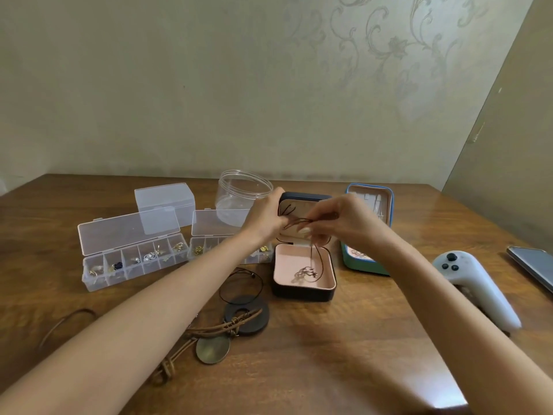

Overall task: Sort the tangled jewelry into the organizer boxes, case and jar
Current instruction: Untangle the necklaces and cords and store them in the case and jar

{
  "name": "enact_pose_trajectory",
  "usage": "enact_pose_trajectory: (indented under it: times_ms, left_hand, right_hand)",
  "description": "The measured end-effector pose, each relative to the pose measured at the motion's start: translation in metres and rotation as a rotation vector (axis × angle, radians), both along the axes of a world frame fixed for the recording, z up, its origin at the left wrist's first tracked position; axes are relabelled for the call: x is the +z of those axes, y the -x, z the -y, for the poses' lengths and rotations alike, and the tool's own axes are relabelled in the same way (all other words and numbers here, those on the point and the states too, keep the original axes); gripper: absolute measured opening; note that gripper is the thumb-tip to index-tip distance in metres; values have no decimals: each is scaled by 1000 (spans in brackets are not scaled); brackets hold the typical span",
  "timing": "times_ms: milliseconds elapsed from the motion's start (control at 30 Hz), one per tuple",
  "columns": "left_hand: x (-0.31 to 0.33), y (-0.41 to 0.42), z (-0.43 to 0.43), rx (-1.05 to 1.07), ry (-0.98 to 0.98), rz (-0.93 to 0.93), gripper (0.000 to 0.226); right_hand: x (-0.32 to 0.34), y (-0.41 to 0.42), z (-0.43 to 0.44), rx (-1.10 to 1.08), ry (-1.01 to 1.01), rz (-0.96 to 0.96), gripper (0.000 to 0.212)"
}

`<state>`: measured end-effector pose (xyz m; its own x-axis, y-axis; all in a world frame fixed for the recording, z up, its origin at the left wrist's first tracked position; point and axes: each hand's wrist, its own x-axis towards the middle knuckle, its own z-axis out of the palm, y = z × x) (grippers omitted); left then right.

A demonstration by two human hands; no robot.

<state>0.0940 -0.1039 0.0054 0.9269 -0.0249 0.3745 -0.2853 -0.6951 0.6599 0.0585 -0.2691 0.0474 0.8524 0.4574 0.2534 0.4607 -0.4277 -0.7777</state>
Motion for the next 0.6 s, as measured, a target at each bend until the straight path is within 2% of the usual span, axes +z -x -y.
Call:
enact_pose_trajectory:
  times_ms: [100, 267, 367, 433, 533, 600]
  left_hand:
    - [1, -4, -1, -26, 24, -43, 30]
    - [6, 8, -18, -112, 77, -134, 36]
    - [16, 20, -32, -156, 93, -159, 38]
    - [23, 35, -47, -164, 34, -164, 33]
    - [25, 62, -77, -112, -173, -199, 24]
    - [23, 79, -93, -82, -287, -251, 18]
  right_hand:
    - [-16, -7, -5, -70, 56, 64, 9]
    - [-56, -9, -11, -25, 282, 10, 22]
    - [-56, -9, -1, -93, 245, 100, 21]
    - [-51, -7, 2, -114, 330, 196, 17]
    - [-54, 2, -1, -8, 541, 193, 25]
    - [-57, 6, -3, 7, 556, 278, 30]
